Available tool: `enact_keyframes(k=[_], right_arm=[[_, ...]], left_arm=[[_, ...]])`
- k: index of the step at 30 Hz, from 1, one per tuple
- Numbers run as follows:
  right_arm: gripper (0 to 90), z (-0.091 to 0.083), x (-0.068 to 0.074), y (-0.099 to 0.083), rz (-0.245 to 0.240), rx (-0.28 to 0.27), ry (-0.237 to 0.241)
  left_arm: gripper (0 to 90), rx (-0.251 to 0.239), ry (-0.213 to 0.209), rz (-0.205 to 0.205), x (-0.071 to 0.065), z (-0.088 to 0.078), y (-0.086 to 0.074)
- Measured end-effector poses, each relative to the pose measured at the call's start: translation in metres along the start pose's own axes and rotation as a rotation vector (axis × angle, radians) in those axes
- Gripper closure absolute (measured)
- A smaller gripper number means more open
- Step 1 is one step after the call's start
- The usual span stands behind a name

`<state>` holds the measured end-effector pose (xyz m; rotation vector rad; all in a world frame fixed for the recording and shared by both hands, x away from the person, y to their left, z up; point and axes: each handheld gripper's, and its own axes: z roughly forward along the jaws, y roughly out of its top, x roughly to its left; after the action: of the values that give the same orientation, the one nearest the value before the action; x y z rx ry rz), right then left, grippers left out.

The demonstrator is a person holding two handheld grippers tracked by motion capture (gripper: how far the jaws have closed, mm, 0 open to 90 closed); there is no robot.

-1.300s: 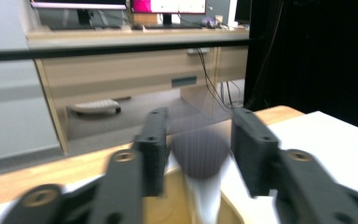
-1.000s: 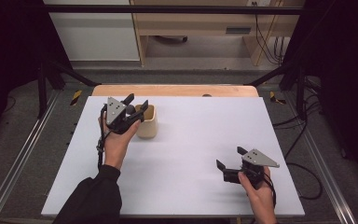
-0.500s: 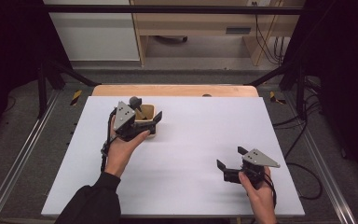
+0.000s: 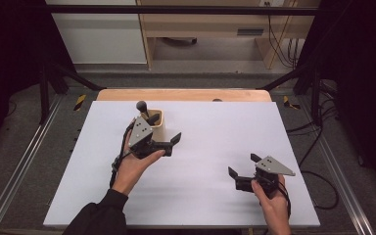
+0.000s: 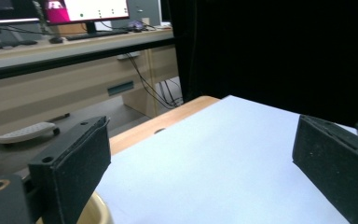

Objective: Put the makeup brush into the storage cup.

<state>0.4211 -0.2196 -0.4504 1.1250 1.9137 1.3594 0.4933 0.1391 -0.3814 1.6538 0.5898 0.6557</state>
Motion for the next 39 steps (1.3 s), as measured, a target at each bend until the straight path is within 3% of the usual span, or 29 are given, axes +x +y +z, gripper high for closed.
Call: enact_keyframes(k=[5,21,39], right_arm=[[5.0,0.0,0.0,0.0,-0.002,0.004,0.003],[4.0,-0.001,-0.001,0.0,0.003,0.005,-0.004],[4.0,-0.001,-0.001,0.001,-0.014,0.002,-0.009]], left_arm=[[3.1,0.019,-0.037,0.031,-0.009,-0.002,-0.005],[2.7,0.036,-0.105,0.05,-0.029,-0.014,-0.015],[2.6,0.046,-0.12,0.051,-0.036,-0.032,-0.028]])
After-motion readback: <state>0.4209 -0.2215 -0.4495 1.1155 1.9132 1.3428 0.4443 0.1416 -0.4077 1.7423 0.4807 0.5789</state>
